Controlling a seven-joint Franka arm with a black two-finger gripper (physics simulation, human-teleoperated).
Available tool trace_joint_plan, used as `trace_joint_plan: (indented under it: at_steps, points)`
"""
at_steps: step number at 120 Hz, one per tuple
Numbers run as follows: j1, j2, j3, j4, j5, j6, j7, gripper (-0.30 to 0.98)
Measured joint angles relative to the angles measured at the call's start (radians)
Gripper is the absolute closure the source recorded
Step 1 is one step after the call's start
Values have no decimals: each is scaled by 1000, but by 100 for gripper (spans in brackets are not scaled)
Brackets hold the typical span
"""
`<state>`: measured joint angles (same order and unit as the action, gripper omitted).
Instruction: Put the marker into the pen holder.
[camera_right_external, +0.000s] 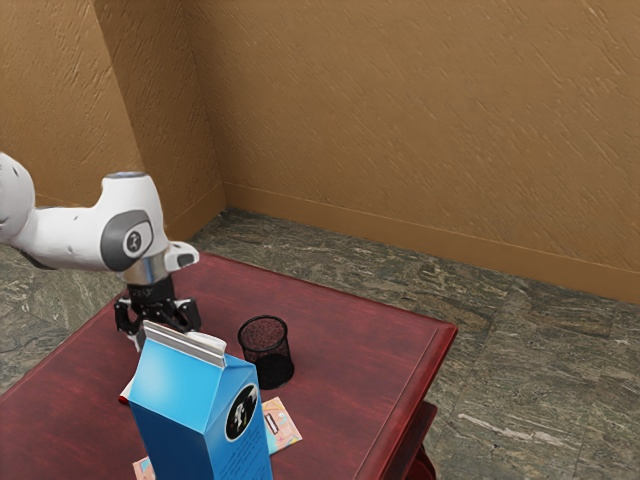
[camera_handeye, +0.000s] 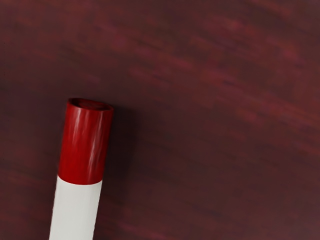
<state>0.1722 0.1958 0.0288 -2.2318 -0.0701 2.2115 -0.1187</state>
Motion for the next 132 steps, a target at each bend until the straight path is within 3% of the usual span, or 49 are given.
trace_joint_plan:
  at_steps: [79,112,132]
  points:
    - [18,53,63,1,-70,82,105,2]
    - [18,49,63,-2,-71,87,130,44]
    - [18,50,63,-3,-71,90,140,61]
